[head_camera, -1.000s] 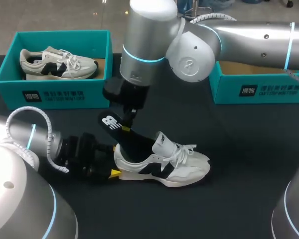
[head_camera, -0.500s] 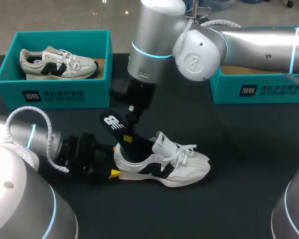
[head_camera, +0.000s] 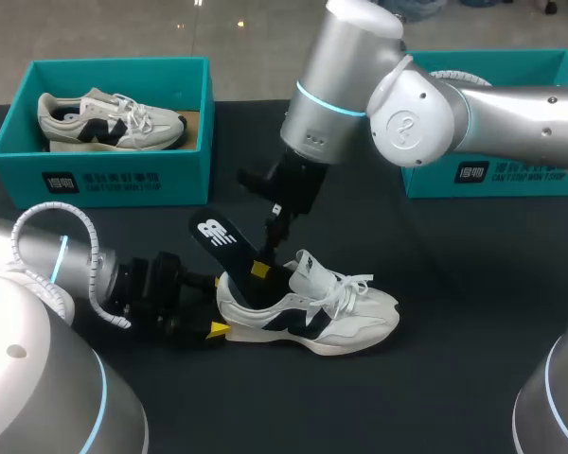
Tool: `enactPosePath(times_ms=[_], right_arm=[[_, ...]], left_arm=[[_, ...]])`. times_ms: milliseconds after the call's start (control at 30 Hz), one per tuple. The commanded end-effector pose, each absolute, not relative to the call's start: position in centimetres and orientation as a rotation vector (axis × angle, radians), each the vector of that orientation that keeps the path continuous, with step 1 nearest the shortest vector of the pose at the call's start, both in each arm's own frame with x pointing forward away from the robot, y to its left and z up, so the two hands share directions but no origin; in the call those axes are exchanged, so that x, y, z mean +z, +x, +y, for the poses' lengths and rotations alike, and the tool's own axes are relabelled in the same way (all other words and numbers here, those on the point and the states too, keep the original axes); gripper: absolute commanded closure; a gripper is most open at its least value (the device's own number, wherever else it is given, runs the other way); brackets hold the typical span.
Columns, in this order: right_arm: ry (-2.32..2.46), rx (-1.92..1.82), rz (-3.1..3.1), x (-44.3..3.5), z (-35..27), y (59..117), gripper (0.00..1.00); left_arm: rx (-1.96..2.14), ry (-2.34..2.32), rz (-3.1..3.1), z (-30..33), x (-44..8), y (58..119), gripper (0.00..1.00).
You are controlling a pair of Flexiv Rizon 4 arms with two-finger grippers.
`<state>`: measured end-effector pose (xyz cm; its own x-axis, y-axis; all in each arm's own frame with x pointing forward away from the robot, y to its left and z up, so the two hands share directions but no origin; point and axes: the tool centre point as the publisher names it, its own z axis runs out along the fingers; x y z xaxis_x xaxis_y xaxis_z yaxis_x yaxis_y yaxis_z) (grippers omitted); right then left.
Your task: Take the shoe out of the shoebox, open the shoe tongue, remove and reinsert the insole, then place the shoe into the shoebox
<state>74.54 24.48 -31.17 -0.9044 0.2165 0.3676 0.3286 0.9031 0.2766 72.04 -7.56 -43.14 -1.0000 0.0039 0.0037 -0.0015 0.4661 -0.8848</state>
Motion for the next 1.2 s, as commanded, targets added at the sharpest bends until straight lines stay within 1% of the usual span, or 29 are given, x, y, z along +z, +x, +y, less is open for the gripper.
enactPosePath(times_ms=[33, 567, 600, 633, 667, 700, 733, 767, 800, 1200], right_arm=[[-0.394, -0.510, -2.711, -31.4, 24.4, 74.9, 0.00], [-0.338, -0.512, -2.670, -31.9, 26.7, 75.1, 0.00], [-0.335, -0.519, -2.667, -31.9, 26.8, 75.0, 0.05], [-0.335, -0.521, -2.666, -32.0, 26.8, 75.0, 0.27], [-0.335, -0.523, -2.665, -32.0, 26.9, 74.9, 0.51], [-0.334, -0.524, -2.664, -31.9, 26.9, 74.8, 0.60], [-0.334, -0.526, -2.663, -31.9, 26.9, 74.8, 0.71], [-0.336, -0.522, -2.660, -32.0, 27.0, 74.7, 0.87], [-0.336, -0.525, -2.656, -32.0, 27.0, 74.6, 1.00], [-0.325, -0.564, -2.642, -32.2, 27.3, 74.3, 1.00]], left_arm=[[1.618, -0.002, -2.689, -7.8, -43.7, 72.1, 1.00], [1.618, -0.002, -2.689, -7.8, -43.7, 72.1, 1.00], [1.618, -0.002, -2.689, -7.8, -43.7, 72.1, 1.00], [1.618, -0.002, -2.689, -7.8, -43.7, 72.1, 1.00], [1.618, -0.002, -2.689, -7.8, -43.7, 72.1, 1.00], [1.618, -0.002, -2.689, -7.8, -43.7, 72.1, 1.00], [1.618, -0.002, -2.689, -7.8, -43.7, 72.1, 1.00], [1.618, -0.002, -2.689, -7.8, -43.7, 72.1, 1.00], [1.618, -0.002, -2.689, -7.8, -43.7, 72.1, 1.00], [1.618, -0.002, -2.689, -7.8, -43.7, 72.1, 1.00]])
